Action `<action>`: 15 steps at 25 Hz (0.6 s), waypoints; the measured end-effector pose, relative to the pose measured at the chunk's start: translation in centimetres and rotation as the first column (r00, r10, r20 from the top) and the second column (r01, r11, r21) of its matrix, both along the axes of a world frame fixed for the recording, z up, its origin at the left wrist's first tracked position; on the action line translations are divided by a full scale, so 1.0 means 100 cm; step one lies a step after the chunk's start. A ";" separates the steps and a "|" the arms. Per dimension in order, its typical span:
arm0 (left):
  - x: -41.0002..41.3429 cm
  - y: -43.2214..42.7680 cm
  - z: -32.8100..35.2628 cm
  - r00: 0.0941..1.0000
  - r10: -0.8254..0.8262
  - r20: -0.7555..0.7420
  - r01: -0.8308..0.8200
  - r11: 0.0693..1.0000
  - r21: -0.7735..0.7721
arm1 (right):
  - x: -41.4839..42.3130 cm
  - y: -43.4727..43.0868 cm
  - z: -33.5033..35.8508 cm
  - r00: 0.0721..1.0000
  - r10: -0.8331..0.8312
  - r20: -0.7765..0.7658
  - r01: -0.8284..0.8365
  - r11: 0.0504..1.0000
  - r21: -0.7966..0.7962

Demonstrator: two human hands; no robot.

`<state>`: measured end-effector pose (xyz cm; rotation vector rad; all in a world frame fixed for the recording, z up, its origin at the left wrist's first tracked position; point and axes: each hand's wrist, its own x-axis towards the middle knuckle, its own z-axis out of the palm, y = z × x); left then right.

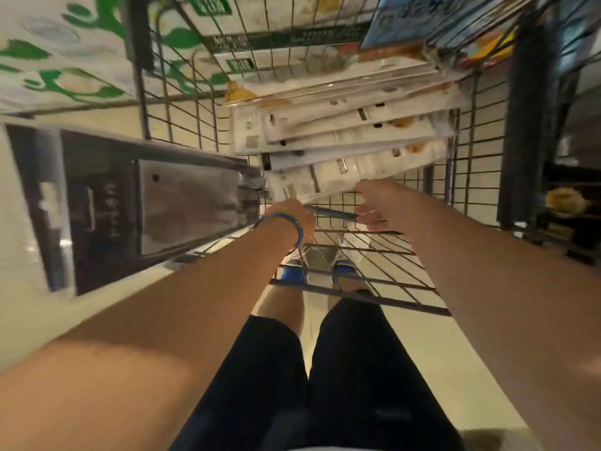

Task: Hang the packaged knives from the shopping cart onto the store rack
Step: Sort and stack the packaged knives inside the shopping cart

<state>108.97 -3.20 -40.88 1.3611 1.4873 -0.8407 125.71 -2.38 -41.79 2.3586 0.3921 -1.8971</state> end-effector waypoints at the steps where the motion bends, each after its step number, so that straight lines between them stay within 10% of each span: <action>1: 0.001 -0.001 -0.005 1.000 -0.006 0.010 0.006 1.000 0.007 | 0.002 0.005 -0.011 0.999 -0.029 0.021 0.029 0.999 -0.043; 11: 0.000 -0.005 -0.013 0.991 -0.137 0.002 0.135 0.983 0.122 | -0.028 0.009 -0.055 0.871 -0.476 -0.119 0.477 0.879 -0.028; 15: -0.002 -0.013 -0.018 0.999 -0.025 0.042 0.018 0.989 0.149 | -0.032 0.001 -0.063 0.869 -0.493 0.055 0.492 0.870 0.021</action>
